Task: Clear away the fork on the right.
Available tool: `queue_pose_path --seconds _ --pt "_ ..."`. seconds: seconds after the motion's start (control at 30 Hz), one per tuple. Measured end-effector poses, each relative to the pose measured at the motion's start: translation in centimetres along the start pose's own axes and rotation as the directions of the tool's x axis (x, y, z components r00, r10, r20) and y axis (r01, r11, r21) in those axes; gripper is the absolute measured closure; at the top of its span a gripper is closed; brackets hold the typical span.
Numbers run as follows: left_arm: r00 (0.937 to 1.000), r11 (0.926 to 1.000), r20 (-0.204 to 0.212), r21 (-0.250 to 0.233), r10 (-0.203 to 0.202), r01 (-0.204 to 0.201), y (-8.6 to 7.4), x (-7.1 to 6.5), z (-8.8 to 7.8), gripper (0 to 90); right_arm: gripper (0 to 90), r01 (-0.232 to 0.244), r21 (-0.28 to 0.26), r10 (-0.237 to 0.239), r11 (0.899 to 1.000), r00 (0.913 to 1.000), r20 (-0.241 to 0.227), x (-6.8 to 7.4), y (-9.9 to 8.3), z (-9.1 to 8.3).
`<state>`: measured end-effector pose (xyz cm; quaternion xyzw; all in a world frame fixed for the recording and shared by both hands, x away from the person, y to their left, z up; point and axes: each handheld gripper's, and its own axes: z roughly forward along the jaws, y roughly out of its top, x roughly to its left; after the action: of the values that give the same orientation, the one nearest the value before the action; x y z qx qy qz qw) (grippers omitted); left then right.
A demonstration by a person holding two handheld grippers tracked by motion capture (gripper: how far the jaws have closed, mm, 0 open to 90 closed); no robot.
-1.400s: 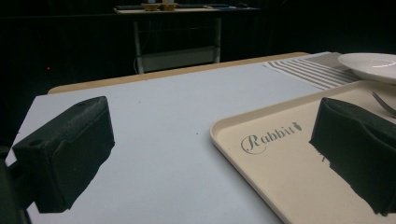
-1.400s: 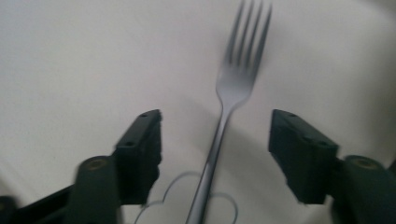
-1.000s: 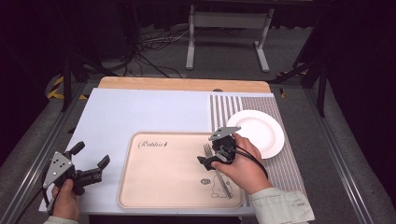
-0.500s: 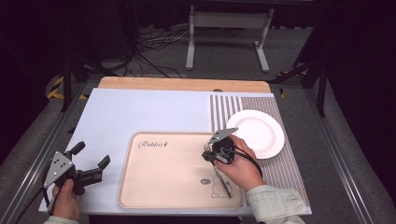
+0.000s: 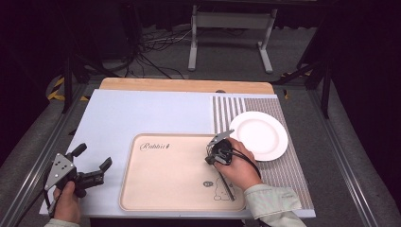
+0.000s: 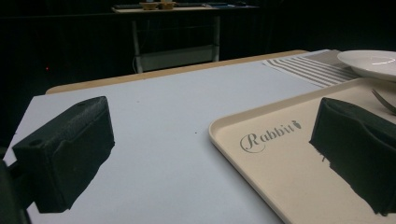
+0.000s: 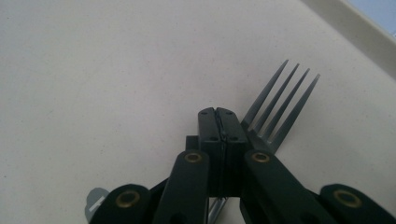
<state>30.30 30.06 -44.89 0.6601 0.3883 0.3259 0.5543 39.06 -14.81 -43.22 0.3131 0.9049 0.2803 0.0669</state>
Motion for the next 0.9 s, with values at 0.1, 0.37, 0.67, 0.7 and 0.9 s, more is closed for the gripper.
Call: queue_pose_path --seconds 0.1,0.37,0.67,0.7,0.9 --pt "1.0 1.0 -0.002 -0.002 -0.003 0.003 0.0 0.0 0.0 0.3 90.0 -0.002 0.004 0.002 1.0 1.0 0.002 0.0 0.0 0.1" --pt "1.0 1.0 0.0 -0.001 -0.002 0.002 0.0 0.0 0.0 0.3 90.0 0.0 0.014 0.0 1.0 0.9999 0.011 -0.1 0.0 0.3" --pt "1.0 1.0 -0.002 -0.004 -0.003 0.003 0.0 0.0 -0.1 0.3 90.0 -0.011 0.01 0.01 1.0 0.9991 0.04 -0.7 -0.2 0.1" --pt "1.0 1.0 -0.002 -0.003 -0.003 0.003 0.0 0.0 0.0 0.3 90.0 -0.013 0.01 0.012 1.0 0.999 0.043 -0.8 -0.2 0.0" --pt "1.0 1.0 -0.002 -0.003 -0.002 0.002 0.1 0.0 0.0 0.3 90.0 -0.03 0.008 0.03 1.0 0.9977 0.062 -1.6 -0.6 -0.3"
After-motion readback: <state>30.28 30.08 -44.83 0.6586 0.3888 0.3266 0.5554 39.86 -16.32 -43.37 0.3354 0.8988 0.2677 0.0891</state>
